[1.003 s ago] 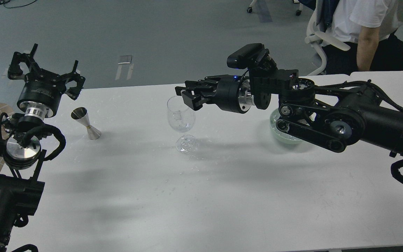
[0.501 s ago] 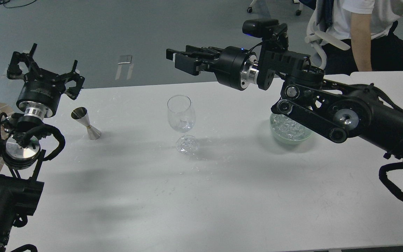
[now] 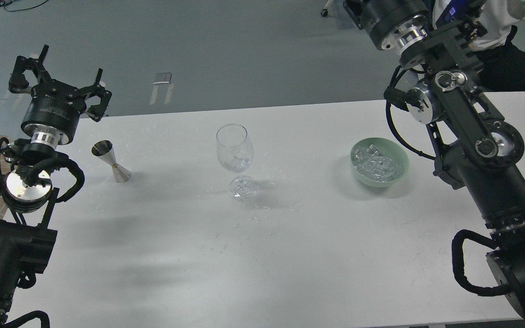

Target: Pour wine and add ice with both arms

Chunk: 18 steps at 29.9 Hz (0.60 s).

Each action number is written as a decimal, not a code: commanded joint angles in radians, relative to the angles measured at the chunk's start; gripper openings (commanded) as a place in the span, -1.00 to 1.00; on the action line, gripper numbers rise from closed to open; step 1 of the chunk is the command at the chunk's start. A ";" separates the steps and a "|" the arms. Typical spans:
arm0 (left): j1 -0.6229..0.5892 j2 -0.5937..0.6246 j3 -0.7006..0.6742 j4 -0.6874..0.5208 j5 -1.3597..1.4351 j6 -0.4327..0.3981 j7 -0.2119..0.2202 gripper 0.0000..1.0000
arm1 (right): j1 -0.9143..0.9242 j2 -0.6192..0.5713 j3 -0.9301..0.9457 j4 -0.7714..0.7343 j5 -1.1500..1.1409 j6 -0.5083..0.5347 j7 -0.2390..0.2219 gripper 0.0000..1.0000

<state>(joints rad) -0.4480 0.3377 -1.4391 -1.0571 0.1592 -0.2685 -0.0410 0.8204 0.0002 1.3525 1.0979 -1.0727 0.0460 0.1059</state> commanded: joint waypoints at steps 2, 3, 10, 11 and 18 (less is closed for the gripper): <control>0.000 0.017 0.003 0.000 0.011 -0.089 0.004 0.95 | 0.000 0.000 0.034 -0.064 0.272 -0.043 0.008 1.00; 0.002 0.017 0.005 0.000 0.011 -0.109 0.007 0.95 | -0.001 0.000 0.052 -0.082 0.337 -0.047 0.009 1.00; 0.005 -0.012 0.008 -0.001 -0.004 -0.140 0.004 0.95 | -0.042 0.000 0.135 -0.213 0.556 -0.048 0.014 1.00; 0.005 -0.016 0.008 -0.001 -0.003 -0.136 0.004 0.95 | -0.052 0.000 0.146 -0.214 0.559 -0.048 0.014 1.00; -0.011 -0.016 0.025 0.003 -0.001 -0.100 0.016 0.95 | -0.102 0.000 0.172 -0.210 0.559 -0.032 0.014 1.00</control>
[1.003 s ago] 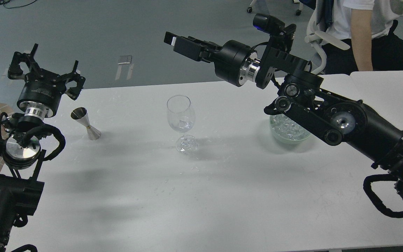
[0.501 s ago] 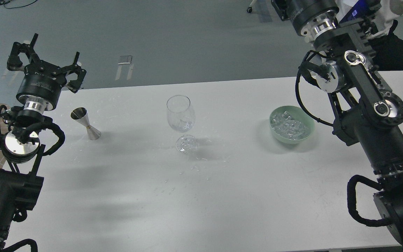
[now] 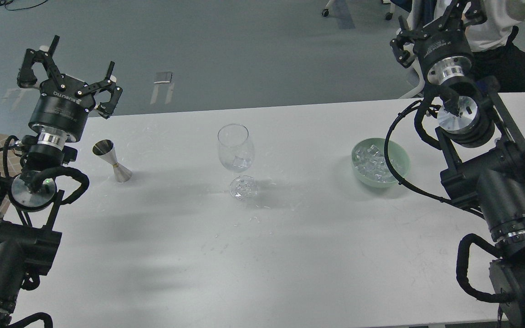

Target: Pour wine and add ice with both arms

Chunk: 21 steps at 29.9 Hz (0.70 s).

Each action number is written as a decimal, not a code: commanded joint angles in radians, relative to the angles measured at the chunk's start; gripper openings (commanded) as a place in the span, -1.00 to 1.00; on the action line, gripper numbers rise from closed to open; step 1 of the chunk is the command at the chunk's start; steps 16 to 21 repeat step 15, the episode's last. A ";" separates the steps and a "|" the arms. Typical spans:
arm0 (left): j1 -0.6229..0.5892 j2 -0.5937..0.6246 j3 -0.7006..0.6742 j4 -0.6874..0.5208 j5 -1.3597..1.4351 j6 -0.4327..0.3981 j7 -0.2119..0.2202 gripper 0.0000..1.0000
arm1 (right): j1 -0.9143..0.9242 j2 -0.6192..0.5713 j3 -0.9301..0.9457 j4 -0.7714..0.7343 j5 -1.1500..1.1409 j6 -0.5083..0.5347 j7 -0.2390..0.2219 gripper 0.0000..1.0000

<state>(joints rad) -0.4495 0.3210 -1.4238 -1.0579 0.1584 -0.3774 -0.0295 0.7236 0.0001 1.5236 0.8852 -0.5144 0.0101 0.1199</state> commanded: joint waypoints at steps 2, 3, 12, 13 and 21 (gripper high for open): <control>-0.011 0.000 0.011 0.006 0.000 0.017 0.005 0.96 | -0.006 0.000 0.003 0.006 0.001 0.005 0.000 1.00; -0.011 0.000 0.006 0.006 0.000 0.028 0.003 0.96 | -0.003 0.000 0.004 0.009 0.001 0.007 0.000 1.00; -0.047 0.004 -0.009 0.068 0.006 0.037 -0.013 0.96 | 0.066 0.000 -0.010 -0.018 -0.006 0.059 0.009 1.00; -0.055 0.003 -0.009 0.084 0.007 0.037 -0.017 0.95 | 0.074 0.000 -0.011 -0.029 -0.007 0.059 0.009 1.00; -0.078 0.001 -0.009 0.116 0.010 0.035 -0.049 0.96 | 0.102 0.000 -0.036 -0.057 -0.007 0.059 0.009 1.00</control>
